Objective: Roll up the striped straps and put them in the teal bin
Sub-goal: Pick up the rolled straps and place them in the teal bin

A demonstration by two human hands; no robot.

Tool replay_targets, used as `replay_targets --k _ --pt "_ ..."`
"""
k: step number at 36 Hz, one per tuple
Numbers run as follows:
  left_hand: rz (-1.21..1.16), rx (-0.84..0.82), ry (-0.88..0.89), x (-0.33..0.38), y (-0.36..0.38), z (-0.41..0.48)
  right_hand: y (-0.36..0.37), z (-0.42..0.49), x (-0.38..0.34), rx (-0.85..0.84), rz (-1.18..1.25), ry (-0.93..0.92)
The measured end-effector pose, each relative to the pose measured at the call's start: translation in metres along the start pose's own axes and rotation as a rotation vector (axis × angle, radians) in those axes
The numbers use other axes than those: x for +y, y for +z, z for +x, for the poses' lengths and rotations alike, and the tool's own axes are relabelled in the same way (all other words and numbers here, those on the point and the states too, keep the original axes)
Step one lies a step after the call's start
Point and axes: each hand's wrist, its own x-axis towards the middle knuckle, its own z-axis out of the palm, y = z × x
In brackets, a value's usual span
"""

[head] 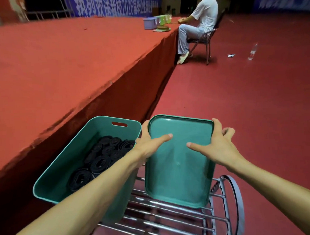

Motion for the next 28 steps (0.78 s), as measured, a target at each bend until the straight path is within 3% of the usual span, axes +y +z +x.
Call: replay_targets --k 3,16,28 --pt "-0.13 0.027 0.047 0.003 -0.005 0.007 -0.005 -0.011 -0.01 0.059 0.056 -0.076" --pt "-0.214 0.199 0.226 0.011 -0.023 -0.042 0.002 -0.05 -0.018 0.261 0.249 -0.248" --pt "-0.042 0.103 0.212 -0.036 -0.062 -0.058 0.016 -0.065 -0.009 0.171 0.21 -0.241"
